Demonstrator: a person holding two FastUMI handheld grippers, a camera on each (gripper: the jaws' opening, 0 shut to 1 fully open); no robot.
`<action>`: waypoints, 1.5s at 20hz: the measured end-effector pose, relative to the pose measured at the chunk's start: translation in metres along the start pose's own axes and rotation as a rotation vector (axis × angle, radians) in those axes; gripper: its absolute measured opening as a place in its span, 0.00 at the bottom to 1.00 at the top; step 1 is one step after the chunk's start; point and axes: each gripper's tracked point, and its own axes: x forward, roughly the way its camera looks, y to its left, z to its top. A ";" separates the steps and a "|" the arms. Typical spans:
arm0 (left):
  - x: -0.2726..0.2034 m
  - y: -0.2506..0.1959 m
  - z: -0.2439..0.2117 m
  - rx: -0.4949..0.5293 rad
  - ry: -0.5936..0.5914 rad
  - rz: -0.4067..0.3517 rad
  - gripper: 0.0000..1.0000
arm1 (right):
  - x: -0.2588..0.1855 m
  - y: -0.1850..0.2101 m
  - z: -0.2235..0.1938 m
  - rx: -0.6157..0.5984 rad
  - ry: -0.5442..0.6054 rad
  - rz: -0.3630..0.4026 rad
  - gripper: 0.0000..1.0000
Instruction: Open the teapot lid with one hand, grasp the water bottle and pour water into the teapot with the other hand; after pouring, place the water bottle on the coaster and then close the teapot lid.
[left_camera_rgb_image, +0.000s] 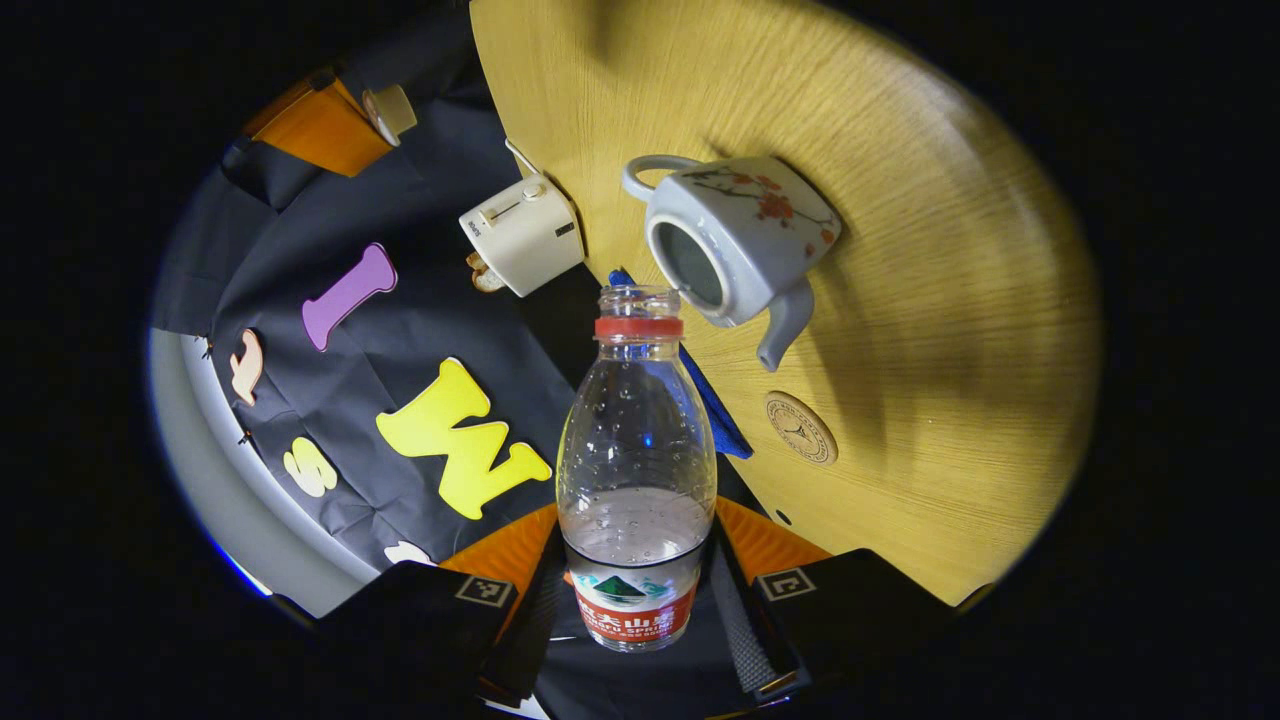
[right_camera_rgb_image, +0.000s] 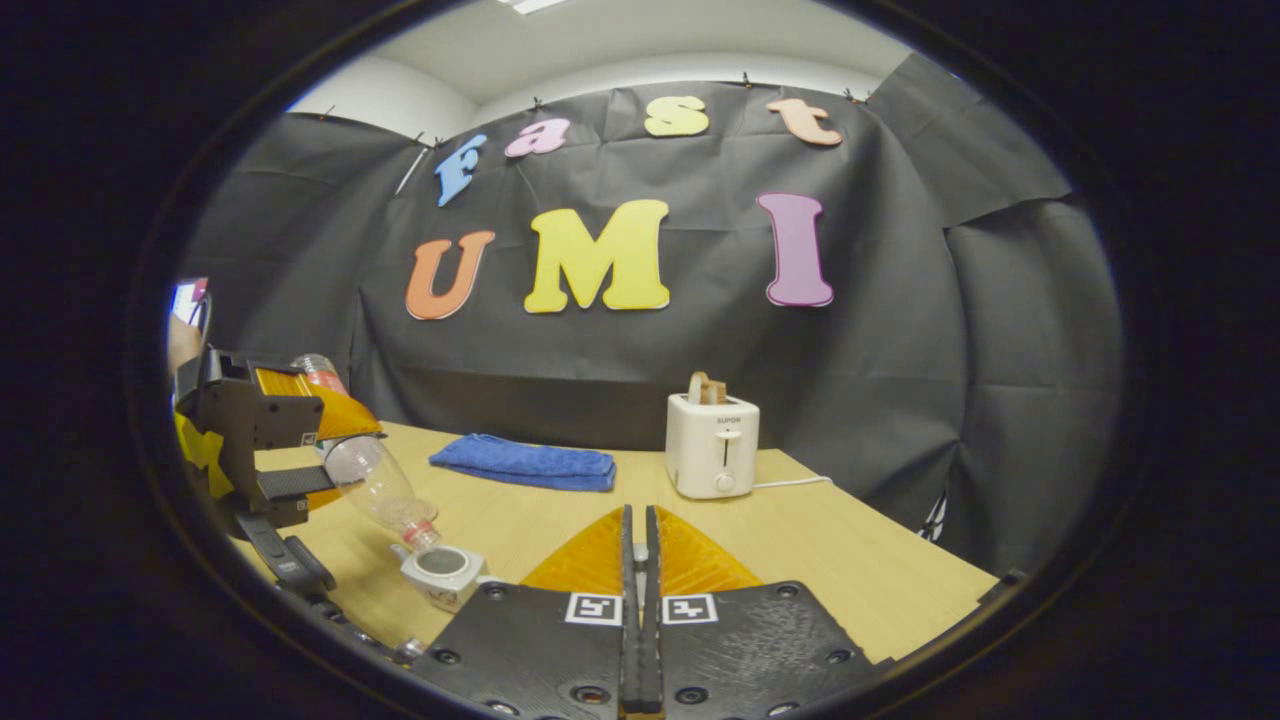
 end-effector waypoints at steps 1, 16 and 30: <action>0.000 0.000 0.001 -0.011 -0.002 0.002 0.73 | 0.000 0.001 0.001 -0.003 0.000 0.000 0.00; -0.023 -0.010 -0.029 -0.709 -0.046 0.036 0.74 | -0.020 -0.006 0.027 -0.058 -0.031 -0.068 0.00; 0.000 0.006 -0.063 -1.652 -0.077 0.023 0.74 | -0.017 0.019 0.021 -0.098 -0.017 -0.043 0.00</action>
